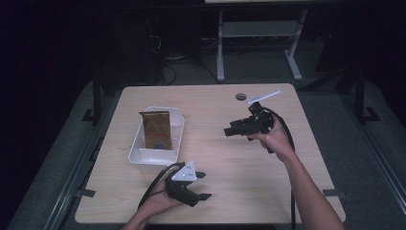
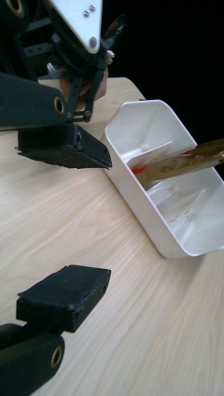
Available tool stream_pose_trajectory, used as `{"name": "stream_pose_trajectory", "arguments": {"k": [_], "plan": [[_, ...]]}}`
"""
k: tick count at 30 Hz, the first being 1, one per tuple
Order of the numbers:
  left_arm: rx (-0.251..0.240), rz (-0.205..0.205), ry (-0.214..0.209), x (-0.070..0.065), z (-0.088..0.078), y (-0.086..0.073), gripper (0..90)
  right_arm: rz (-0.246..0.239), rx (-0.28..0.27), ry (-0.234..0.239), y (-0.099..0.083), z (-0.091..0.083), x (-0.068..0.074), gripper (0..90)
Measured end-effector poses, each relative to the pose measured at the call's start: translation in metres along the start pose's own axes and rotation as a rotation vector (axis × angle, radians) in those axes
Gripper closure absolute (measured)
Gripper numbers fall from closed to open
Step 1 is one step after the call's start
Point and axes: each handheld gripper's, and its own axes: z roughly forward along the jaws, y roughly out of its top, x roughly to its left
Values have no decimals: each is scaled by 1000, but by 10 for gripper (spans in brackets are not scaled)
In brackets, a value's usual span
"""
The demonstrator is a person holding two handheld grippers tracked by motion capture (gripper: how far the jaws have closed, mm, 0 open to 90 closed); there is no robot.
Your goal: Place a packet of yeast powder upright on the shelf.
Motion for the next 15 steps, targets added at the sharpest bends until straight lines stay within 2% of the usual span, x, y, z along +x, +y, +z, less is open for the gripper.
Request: {"name": "stream_pose_trajectory", "arguments": {"k": [15], "plan": [[-6,-16,8,1,0,0,245,25,-3,-16,-31,-21,-1,380]]}}
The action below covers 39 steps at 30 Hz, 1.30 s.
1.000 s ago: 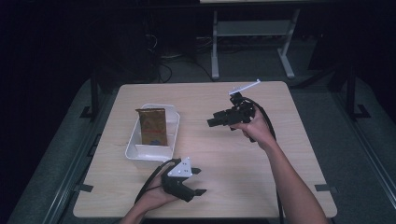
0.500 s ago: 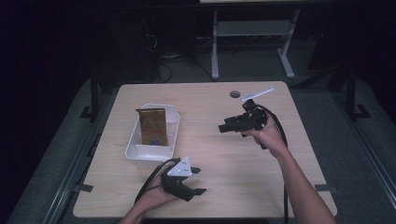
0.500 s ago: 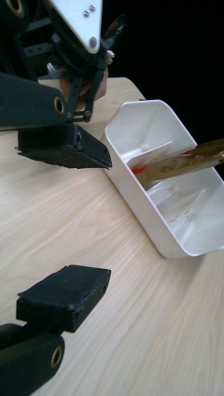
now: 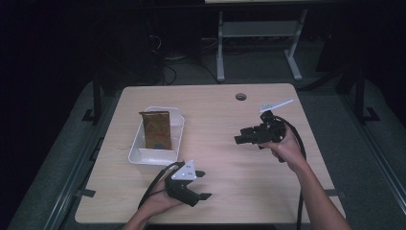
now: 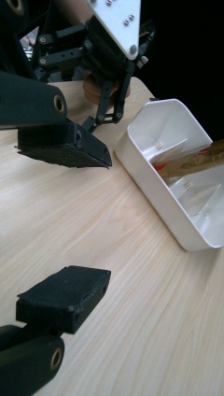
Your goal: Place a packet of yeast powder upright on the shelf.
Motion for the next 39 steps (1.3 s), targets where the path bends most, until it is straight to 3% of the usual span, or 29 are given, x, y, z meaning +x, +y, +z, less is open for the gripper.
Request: {"name": "stream_pose_trajectory", "arguments": {"k": [21,39], "plan": [[-1,-10,6,1,1,-1,233,38,-23,-25,-45,-30,-4,379],[-13,-25,21,3,-1,-1,228,67,-28,-47,-87,-44,-3,364]]}}
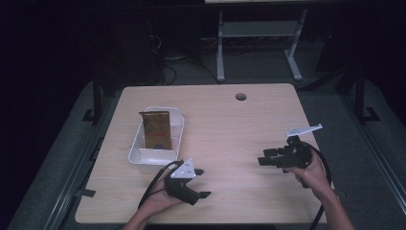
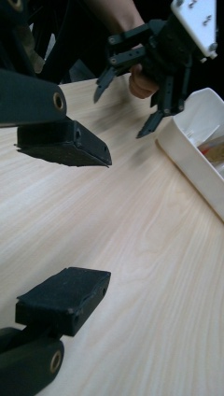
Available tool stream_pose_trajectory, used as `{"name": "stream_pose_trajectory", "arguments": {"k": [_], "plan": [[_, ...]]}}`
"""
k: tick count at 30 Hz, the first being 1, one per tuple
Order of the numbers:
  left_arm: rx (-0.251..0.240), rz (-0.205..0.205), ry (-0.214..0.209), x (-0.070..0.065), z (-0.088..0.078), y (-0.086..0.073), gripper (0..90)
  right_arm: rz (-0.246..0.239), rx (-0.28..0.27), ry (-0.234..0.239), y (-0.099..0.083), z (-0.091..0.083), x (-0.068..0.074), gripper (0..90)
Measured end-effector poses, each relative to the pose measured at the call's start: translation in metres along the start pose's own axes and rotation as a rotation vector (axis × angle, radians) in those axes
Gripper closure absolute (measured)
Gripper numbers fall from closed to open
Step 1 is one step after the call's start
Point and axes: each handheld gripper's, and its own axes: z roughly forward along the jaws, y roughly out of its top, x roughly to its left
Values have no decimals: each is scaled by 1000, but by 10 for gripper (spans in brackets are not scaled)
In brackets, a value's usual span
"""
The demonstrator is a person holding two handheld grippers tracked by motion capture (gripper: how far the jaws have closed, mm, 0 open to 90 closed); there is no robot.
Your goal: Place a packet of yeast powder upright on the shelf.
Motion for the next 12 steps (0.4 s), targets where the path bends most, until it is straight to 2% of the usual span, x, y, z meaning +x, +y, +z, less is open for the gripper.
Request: {"name": "stream_pose_trajectory", "arguments": {"k": [5,9,12], "plan": [[-2,-12,1,2,0,-2,227,-19,-5,-12,-16,-6,9,356],[-3,-3,0,0,1,-1,227,-31,-17,-37,-31,-8,15,341],[-6,-5,-6,0,2,-1,227,-28,-72,-54,-43,-10,18,326]]}}
